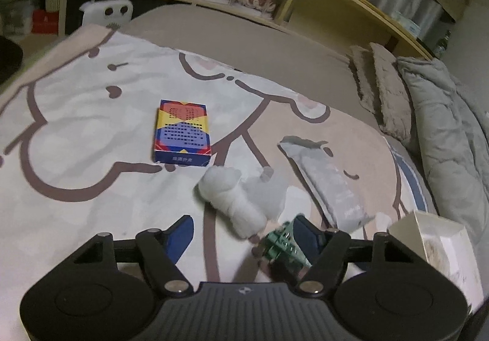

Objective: Organize objects
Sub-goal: 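Grasp the white cotton ball with the left tool while the right tool grasps the green clothespin, then carry the cotton ball and clothespin with both tools over the white box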

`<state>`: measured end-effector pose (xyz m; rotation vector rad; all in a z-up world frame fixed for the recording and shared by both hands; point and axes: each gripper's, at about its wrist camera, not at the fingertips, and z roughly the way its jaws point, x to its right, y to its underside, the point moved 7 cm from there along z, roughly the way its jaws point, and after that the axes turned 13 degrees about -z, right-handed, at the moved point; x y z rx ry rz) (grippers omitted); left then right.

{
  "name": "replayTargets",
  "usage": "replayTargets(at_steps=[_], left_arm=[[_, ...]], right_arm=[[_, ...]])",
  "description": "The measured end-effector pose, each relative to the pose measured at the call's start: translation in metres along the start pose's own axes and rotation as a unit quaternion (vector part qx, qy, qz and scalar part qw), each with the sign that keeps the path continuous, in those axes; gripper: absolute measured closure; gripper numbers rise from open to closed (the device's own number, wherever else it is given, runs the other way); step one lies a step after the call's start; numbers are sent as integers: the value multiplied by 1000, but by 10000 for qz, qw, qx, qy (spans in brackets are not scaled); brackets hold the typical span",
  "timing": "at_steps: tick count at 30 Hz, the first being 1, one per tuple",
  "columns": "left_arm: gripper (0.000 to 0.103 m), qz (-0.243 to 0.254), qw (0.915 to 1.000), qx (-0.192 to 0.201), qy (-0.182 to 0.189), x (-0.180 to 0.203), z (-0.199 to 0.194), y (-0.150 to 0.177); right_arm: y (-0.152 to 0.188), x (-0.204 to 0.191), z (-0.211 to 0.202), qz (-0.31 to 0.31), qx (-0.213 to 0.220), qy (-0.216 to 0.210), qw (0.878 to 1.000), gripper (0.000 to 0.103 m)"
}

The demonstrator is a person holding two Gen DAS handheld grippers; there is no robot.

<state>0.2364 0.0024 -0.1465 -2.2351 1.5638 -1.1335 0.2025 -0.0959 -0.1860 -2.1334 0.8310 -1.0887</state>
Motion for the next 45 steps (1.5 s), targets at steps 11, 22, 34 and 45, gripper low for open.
replayTargets(at_steps=[11,22,34,45], left_arm=[[41,-1169,9930,-150,-41,-9,42,-12],[67,-955,9946,-235,-340,-3,37,-6],[68,-327,9988,3,-376,17,-36,-3],[68,698,9954,357,-542,40,-106,15]], right_arm=[[-1,-17,2,-539,-41,-70,9985,86],[1,-12,-18,-216,-101,-436,9988,89],[-10,34,-70,936,-126,-464,9945,91],[-26,70,-133,1582,43,-320,9869,91]])
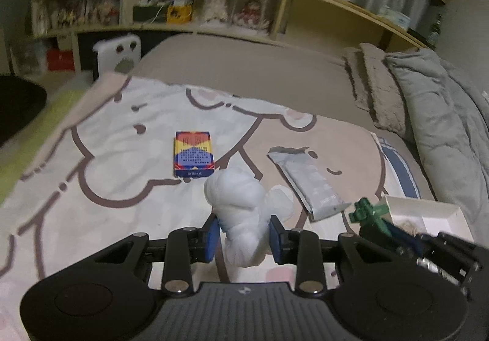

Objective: Organize objects
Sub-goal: 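Carry the cotton ball and clothespin with both tools over the white box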

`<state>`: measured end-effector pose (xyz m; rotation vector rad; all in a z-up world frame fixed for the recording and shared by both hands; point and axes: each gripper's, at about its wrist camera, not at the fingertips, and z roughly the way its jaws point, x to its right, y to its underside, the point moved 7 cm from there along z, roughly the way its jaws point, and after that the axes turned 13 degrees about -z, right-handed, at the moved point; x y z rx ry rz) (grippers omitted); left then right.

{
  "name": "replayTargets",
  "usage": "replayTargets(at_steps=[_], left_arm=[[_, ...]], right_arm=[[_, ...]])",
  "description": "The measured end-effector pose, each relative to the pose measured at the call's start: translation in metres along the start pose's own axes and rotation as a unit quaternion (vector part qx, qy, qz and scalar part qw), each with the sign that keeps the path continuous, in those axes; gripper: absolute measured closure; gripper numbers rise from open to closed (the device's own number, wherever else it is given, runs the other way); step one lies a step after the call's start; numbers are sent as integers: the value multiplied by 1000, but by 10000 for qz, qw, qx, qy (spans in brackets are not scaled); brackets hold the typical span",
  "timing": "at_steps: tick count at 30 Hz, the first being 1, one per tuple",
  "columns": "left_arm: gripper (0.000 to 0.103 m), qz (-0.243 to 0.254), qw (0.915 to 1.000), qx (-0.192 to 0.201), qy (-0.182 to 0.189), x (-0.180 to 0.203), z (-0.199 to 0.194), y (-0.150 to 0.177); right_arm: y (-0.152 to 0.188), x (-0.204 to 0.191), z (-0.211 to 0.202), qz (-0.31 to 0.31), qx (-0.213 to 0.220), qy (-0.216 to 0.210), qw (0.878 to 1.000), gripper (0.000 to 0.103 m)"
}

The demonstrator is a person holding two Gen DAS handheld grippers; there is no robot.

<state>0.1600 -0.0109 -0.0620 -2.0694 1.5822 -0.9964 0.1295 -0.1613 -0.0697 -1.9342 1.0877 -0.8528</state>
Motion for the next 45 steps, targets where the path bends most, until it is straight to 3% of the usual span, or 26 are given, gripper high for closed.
replayTargets(at_steps=[7,17,33,45], left_arm=[[68,591,9978,288,-95,12,-37,12],[68,632,9974,337,21,25,-63,37],[68,697,9972,256,70,51,-65,55],[68,951,9943,63,487,112,-48,68]], right_arm=[[-7,18,-34,520,54,-16,9986,91],[6,28,-68,889,-187,79,9958,91],[24,49,-84,921,-387,145,9949,91],[38,98,-101,1026,-493,524,9921,91]])
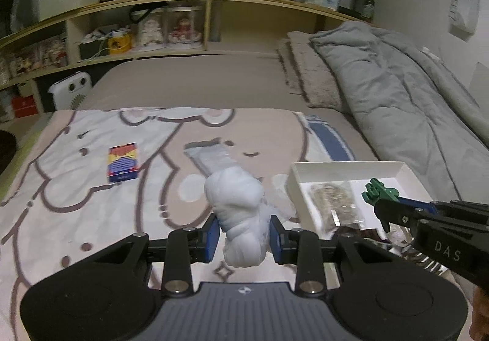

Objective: Organize objects
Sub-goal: 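Carry the cotton ball and clothespin with both tools over the white box, then lower the cotton ball and clothespin into the box and open both tools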

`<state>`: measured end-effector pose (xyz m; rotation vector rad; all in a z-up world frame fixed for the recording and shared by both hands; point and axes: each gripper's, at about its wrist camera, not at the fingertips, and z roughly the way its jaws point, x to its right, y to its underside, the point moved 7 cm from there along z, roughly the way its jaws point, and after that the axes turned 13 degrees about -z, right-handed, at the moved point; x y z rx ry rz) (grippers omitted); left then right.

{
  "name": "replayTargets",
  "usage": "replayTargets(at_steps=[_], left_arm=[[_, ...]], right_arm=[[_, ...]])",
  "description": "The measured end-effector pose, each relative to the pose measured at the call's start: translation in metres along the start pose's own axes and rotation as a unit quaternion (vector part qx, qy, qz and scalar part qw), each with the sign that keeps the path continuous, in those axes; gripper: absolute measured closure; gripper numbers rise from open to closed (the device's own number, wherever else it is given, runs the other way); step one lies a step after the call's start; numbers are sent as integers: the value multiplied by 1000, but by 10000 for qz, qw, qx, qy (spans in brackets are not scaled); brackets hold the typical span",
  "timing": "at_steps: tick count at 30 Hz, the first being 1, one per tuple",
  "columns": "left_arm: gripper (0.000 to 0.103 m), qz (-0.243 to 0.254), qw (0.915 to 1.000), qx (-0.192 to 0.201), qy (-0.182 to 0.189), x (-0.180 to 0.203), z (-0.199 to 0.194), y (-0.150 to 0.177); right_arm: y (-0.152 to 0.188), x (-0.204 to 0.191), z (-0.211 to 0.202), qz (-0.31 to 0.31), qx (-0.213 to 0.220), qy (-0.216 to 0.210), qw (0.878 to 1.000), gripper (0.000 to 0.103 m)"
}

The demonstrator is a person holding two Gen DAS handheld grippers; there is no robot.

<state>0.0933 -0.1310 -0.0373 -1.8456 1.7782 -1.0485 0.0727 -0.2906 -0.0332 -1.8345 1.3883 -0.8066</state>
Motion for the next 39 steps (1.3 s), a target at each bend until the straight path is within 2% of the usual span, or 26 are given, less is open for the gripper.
replayTargets(at_steps=[10,19,27,34,39], left_arm=[[68,209,9983,-221,494,67,21,6],[68,535,9936,-447,891,133,44,21],[68,527,9853,-1003,1278,173,64,56],[68,454,9762,-1505,1495,189,74,85],[68,424,9782,-1451,1424,196,86,76]], right_arm=[[15,73,-16,378,-42,573,9976,91],[45,135,-20,938,-246,1099,9892,90],[68,168,-22,1058,-525,1605,9799,90],[83,187,-23,1215,-671,1880,9723,90],[86,191,-21,1305,-682,1911,9705,90]])
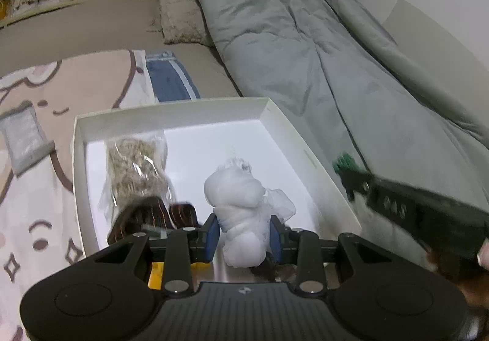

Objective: Organize objects
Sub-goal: 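Lower the cotton ball and clothespin into the box and open both tools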

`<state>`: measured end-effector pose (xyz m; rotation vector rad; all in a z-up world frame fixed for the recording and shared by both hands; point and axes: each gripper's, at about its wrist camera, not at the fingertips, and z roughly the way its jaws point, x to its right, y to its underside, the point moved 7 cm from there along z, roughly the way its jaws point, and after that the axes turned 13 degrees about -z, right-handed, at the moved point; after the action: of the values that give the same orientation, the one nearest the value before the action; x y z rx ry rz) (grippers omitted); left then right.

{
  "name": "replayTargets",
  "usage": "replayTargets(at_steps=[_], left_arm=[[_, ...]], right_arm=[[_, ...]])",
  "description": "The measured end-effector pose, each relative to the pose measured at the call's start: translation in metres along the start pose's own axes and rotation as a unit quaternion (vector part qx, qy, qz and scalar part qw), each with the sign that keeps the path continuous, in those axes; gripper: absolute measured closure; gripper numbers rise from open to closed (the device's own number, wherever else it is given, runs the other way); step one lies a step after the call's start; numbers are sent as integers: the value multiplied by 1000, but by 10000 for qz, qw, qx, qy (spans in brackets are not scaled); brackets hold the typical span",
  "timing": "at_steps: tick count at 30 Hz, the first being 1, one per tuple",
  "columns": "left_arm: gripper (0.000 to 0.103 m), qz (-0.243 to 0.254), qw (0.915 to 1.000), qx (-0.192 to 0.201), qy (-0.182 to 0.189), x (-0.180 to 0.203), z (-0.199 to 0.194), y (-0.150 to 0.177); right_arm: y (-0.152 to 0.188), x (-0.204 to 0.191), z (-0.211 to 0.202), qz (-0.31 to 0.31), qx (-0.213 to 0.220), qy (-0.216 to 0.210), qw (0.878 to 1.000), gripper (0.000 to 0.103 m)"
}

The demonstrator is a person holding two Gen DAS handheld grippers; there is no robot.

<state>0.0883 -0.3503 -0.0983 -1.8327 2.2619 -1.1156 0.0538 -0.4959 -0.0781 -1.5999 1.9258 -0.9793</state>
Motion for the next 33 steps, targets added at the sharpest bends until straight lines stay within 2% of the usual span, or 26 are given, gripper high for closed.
replayTargets(at_steps=[9,12,14,15,16,17,18,21,26,33], left_arm=[[68,40,9987,119,-498,-19,23,-35],[68,31,9984,161,-538,-22,30,-44],[64,20,9982,176,-577,-23,34,-48],[62,12,9979,153,-625,-24,37,-49],[55,5,9978,73,-656,-25,40,-49],[45,1,9975,-71,-704,-26,44,-48],[43,12,9969,-180,-766,-27,47,-47],[41,170,9955,-266,-895,-30,50,-43],[35,203,9953,-331,-891,-32,51,-40],[35,315,9951,-381,-851,-26,47,-35]], right_arm=[[9,9,10,234,-174,-27,9996,90],[10,10,13,267,-221,-81,9994,90],[13,10,17,324,-312,-85,9989,89],[15,9,19,349,-374,-99,9986,81],[16,9,22,360,-453,-92,9983,64],[18,8,25,367,-561,-82,9977,57],[19,8,27,368,-656,-78,9971,51],[22,8,30,409,-784,-32,9961,49],[23,10,30,487,-855,1,9951,43],[22,4,27,275,-924,-23,9953,35]])
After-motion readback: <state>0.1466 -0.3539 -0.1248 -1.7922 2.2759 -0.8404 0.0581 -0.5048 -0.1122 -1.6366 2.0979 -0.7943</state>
